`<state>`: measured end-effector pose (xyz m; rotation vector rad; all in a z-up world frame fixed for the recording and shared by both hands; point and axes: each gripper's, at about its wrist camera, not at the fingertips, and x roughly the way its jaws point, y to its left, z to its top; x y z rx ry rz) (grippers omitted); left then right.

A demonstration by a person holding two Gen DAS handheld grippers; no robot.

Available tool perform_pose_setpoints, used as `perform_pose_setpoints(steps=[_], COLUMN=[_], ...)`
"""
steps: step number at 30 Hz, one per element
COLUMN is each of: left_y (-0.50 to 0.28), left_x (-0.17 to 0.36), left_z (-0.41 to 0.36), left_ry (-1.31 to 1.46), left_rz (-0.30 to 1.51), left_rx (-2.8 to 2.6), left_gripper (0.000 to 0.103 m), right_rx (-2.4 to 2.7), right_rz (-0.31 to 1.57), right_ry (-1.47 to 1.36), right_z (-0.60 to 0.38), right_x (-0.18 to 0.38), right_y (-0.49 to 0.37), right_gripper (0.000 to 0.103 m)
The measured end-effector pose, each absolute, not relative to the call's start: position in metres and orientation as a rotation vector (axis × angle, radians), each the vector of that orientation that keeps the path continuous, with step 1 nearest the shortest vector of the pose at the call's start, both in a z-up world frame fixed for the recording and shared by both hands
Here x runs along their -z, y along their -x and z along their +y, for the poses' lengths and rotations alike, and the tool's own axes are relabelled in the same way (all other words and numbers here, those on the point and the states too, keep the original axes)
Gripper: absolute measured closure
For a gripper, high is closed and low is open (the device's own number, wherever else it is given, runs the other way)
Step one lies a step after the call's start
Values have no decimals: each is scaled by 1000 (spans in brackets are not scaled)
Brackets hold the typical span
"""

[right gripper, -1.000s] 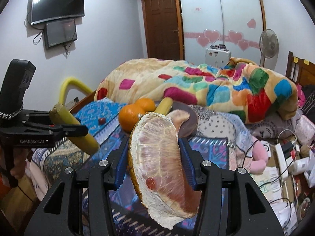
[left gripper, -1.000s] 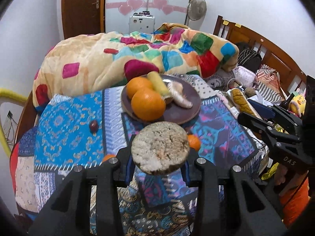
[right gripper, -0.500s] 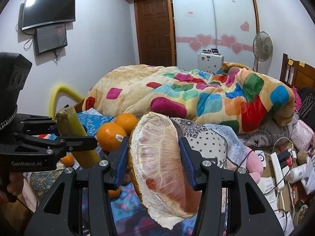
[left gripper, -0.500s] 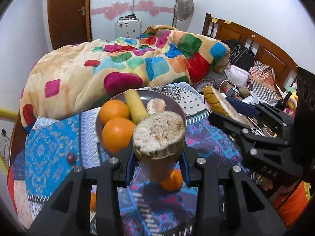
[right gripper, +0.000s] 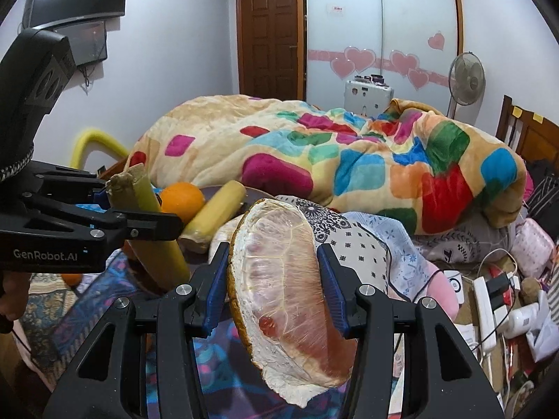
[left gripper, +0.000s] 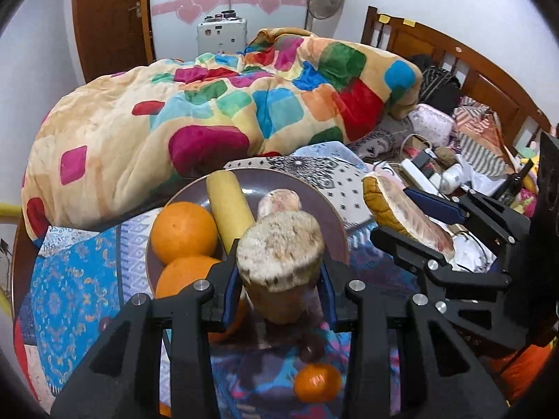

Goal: Organize fruits
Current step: 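Carry the cylinder and pomelo segment onto the brown plate with both tools, then open both tools and withdraw from the plate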

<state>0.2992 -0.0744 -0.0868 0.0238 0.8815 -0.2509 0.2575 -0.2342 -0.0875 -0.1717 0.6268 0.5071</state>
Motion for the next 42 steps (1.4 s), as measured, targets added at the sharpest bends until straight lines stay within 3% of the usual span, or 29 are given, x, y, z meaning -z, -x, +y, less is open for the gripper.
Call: perform_pose_setpoints(steps=[8, 12, 25, 42], left_y=[-320, -321, -318, -237], left_x=[92, 94, 94, 47], left_z=[-66, -62, -49, -32], left_ry=[-7, -57, -41, -16], left_rz=[864, 827, 830, 726], left_rx=[203, 133, 147, 148], left_gripper=[63, 49, 39, 36], right_rx=[-529, -536, -564, -515], right_rz=[678, 689, 824, 649], right_ry=[167, 186, 222, 263], right_z=[-221, -210, -180, -187], right_x=[96, 96, 120, 64], right_y=[-283, -293, -317, -245], right_gripper=[57, 57, 56, 51])
